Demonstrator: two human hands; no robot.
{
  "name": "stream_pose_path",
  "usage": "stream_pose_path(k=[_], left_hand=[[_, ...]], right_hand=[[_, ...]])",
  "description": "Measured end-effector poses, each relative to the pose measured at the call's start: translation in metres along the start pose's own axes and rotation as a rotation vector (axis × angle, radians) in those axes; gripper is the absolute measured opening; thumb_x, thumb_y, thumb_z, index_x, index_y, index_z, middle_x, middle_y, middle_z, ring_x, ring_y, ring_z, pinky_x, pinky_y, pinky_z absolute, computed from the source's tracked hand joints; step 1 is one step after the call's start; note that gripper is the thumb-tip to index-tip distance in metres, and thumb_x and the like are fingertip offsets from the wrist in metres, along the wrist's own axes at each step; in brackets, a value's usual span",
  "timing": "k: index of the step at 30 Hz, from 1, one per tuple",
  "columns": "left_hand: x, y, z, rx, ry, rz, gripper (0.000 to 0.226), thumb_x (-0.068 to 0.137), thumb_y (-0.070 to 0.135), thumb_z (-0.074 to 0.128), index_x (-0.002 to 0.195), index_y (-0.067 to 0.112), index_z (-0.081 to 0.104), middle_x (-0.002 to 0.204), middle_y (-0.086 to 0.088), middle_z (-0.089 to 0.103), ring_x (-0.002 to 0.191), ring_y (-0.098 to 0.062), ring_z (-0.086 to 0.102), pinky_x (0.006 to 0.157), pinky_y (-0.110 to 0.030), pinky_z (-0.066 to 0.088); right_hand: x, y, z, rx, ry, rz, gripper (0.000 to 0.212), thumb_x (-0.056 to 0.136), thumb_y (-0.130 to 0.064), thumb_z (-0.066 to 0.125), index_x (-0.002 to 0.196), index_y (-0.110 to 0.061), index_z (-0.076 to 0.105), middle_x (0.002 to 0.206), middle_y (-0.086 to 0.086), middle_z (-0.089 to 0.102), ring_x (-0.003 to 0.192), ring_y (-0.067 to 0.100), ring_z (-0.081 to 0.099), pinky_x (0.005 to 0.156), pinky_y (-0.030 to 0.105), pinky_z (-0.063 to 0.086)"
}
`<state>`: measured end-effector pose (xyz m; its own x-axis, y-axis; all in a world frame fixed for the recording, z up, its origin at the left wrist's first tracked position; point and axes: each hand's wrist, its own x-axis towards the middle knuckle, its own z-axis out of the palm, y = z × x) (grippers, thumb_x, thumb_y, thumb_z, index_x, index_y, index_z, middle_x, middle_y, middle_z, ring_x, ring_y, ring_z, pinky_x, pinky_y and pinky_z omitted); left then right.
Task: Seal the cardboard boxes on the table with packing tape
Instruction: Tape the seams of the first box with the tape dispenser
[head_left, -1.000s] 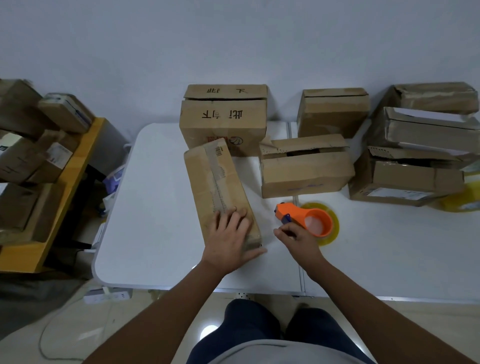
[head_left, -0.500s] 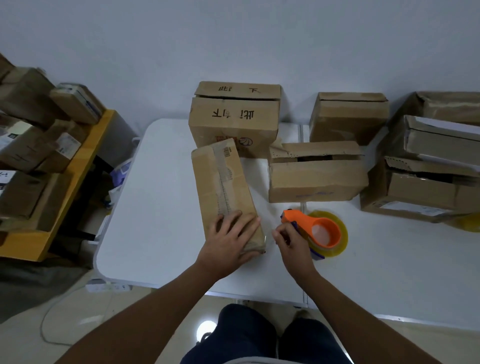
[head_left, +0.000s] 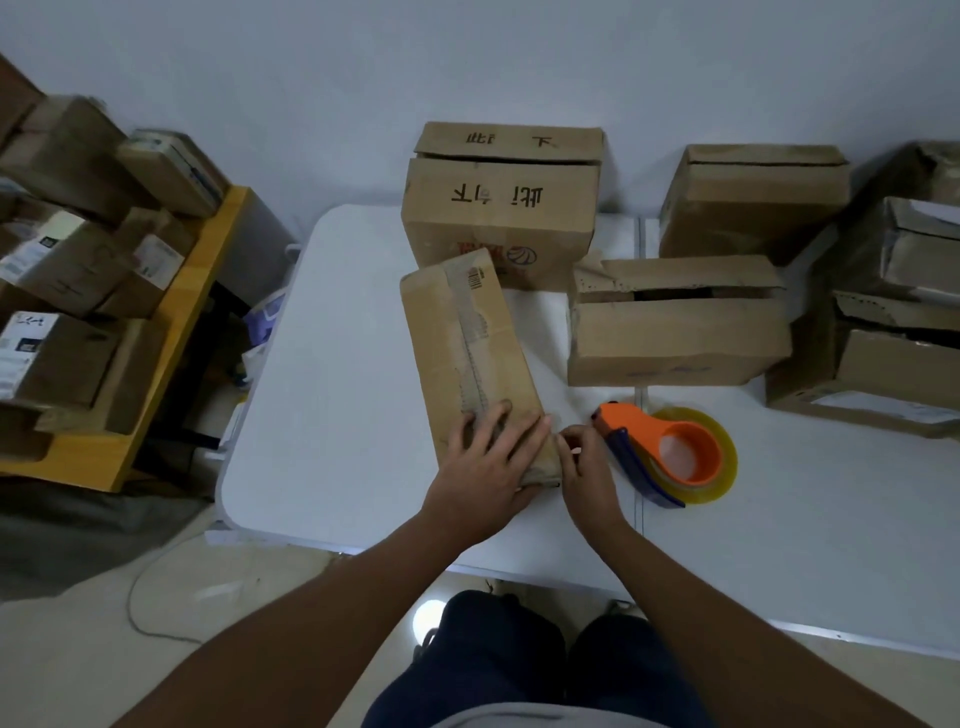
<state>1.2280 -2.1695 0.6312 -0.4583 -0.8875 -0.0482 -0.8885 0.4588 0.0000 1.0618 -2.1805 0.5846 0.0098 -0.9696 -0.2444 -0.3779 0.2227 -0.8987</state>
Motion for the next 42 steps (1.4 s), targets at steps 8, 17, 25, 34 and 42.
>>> stream_pose_path(k=[8,17,25,34,42], left_hand=[[-0.001,-0.001,-0.001,-0.009,-0.007,-0.007,0.072,0.095,0.06,0.041,0.155,0.022,0.03,0.153,-0.001,0.041,0.14,-0.03,0.037,0.106,-0.056,0.036],[0.0,0.002,-0.004,0.03,0.026,0.003,0.072,0.093,0.059,0.044,0.153,0.02,0.034,0.15,-0.003,0.044,0.136,-0.032,0.042,0.104,-0.056,0.036],[0.0,-0.002,-0.005,-0.023,-0.033,0.035,0.076,0.09,0.065,0.045,0.153,0.023,0.035,0.151,-0.002,0.043,0.138,-0.031,0.038,0.106,-0.057,0.035],[-0.04,-0.054,-0.033,-1.218,0.317,-1.088,0.025,0.105,0.034,0.045,0.123,0.024,0.061,0.128,0.005,0.056,0.119,-0.012,0.053,0.096,-0.028,0.04],[-0.094,-0.028,-0.014,-2.108,0.024,-1.302,0.044,0.102,0.045,0.047,0.114,0.008,0.069,0.116,-0.006,0.073,0.111,-0.021,0.065,0.099,-0.035,0.048]], right_hand=[[-0.02,-0.009,-0.03,-0.052,-0.056,0.014,0.04,0.095,0.009,0.045,0.125,-0.015,0.057,0.121,0.002,0.062,0.106,0.009,0.064,0.084,0.01,0.048],[-0.025,-0.017,-0.049,-0.387,-0.321,-0.245,0.061,0.096,-0.014,0.057,0.151,-0.028,0.034,0.124,0.0,0.066,0.1,0.016,0.065,0.087,0.025,0.051],[-0.001,-0.035,-0.049,-0.631,-0.421,-0.225,0.05,0.093,-0.029,0.061,0.138,-0.022,0.04,0.118,0.0,0.065,0.099,0.018,0.064,0.079,0.04,0.056],[-0.024,-0.06,-0.03,-0.815,-0.33,-0.609,0.07,0.091,-0.056,0.052,0.15,-0.027,0.029,0.159,-0.007,0.021,0.146,0.014,0.017,0.119,0.042,0.018],[-0.002,-0.061,0.016,-1.147,-0.36,-0.72,0.079,0.085,-0.077,0.032,0.152,-0.035,0.027,0.163,-0.004,0.014,0.149,0.034,0.014,0.117,0.058,0.012]])
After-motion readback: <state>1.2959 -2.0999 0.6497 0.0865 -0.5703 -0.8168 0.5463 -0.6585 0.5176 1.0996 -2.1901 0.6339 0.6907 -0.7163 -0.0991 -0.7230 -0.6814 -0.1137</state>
